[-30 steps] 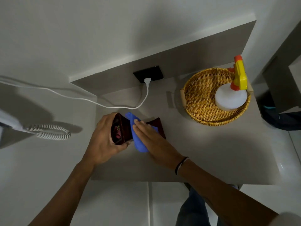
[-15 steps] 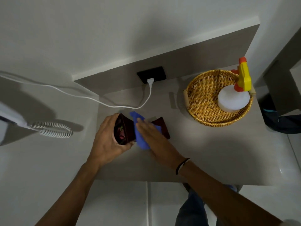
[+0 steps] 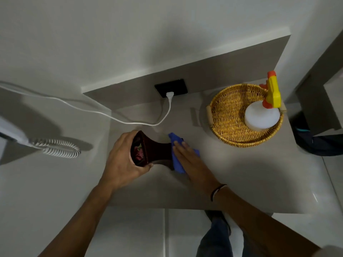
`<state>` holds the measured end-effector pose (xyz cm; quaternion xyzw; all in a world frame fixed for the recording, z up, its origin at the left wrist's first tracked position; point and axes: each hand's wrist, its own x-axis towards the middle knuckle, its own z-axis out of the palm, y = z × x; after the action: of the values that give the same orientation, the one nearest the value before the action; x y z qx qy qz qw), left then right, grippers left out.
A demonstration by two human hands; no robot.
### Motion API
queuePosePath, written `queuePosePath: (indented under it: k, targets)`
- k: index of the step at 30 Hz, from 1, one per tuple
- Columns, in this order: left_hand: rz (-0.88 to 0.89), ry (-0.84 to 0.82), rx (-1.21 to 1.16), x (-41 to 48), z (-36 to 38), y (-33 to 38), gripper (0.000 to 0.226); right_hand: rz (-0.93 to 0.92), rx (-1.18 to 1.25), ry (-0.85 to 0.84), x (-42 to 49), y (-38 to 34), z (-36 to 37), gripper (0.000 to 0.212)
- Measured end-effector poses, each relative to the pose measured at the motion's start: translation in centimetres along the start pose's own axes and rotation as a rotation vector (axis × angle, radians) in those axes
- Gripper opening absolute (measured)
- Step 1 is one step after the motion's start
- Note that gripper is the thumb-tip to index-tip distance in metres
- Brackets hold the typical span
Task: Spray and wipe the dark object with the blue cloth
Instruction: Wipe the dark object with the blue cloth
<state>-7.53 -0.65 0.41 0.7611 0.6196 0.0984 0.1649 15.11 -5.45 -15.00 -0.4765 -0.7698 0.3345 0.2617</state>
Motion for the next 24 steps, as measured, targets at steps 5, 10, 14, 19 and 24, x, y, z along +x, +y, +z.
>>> queuePosePath:
  k: [5,10,14,19,24]
  targets:
    - [0.069,-0.006,0.003,1.3,0.0,2.1,0.096,-0.060,0.312,0.165,2.2,-4.1,0.0,0.085]
    - [0.057,-0.051,0.041,1.2,-0.6,2.1,0.101,-0.060,0.197,0.106,2.3,-3.3,0.6,0.087]
    - [0.058,-0.084,0.081,1.2,-0.7,1.4,0.109,0.033,-0.108,-0.119,-0.2,1.4,-0.5,0.080]
    - [0.085,-0.114,0.154,1.5,-0.5,1.6,0.108,-0.017,-0.213,-0.070,-0.5,0.9,-3.7,0.079]
    - [0.098,-0.150,0.254,2.1,-0.6,1.8,0.108,-0.057,-0.206,0.114,-1.3,-1.8,-7.8,0.084]
